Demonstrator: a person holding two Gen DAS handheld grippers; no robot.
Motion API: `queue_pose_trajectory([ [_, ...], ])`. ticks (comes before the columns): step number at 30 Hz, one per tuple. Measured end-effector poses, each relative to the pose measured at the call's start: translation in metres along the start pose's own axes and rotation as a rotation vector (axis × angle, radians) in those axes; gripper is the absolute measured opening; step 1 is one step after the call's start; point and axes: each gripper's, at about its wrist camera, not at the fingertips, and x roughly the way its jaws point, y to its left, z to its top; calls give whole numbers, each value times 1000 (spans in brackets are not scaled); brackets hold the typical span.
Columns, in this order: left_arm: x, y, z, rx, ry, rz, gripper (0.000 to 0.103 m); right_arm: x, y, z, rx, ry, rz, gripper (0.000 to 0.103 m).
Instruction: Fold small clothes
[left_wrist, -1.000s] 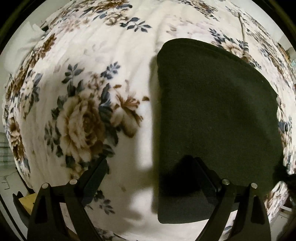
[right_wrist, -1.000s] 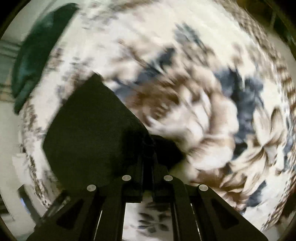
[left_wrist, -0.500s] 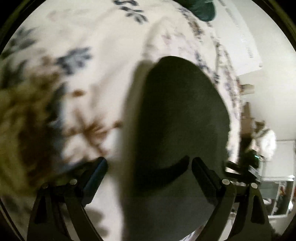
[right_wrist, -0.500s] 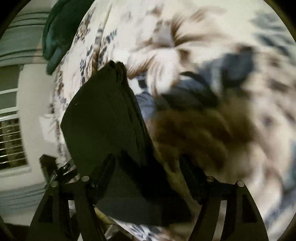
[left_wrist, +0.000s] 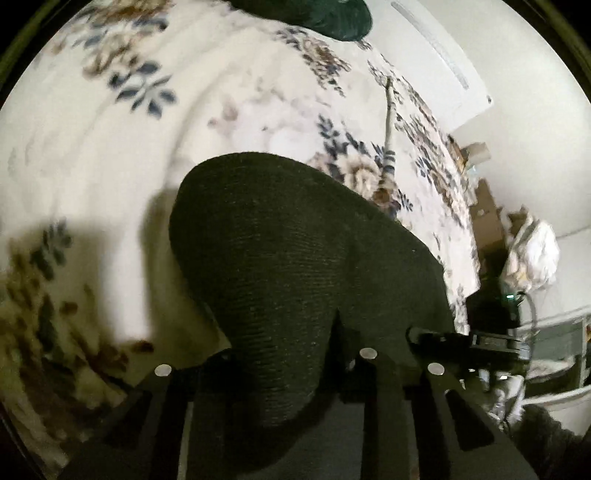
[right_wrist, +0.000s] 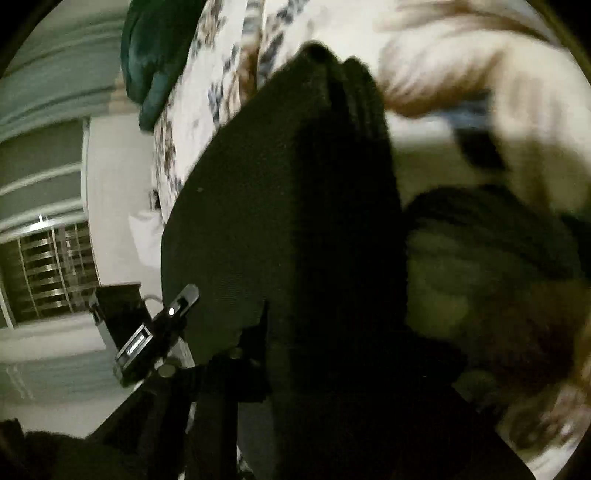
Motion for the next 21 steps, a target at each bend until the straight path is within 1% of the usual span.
queue_pose_trajectory([
  [2, 0, -4, 16, 36, 23, 11, 23, -9, 10, -6, -15, -46, -27, 17],
  [5, -3, -13, 40, 77, 43, 11, 20, -30, 20, -15, 20, -121, -30, 17],
  [6, 1, -23, 53, 98, 47, 6, 18, -36, 25, -17, 30, -140, -26, 17],
  [8, 6, -39, 75, 129, 56, -3, 18, -52, 33, -17, 27, -176, -31, 17],
  [11, 22, -70, 112, 197, 70, -19, 18, -81, 41, -7, 38, -235, -29, 17],
  [14, 51, -99, 151, 271, 85, -17, 18, -110, 42, 15, 65, -308, -32, 16],
  [18, 96, -121, 188, 340, 121, -6, 19, -136, 35, 62, 92, -384, -72, 17],
  [20, 119, -126, 199, 372, 154, 17, 19, -144, 25, 82, 113, -405, -91, 16],
  [21, 134, -129, 204, 395, 177, 43, 20, -145, 20, 91, 124, -412, -106, 16],
])
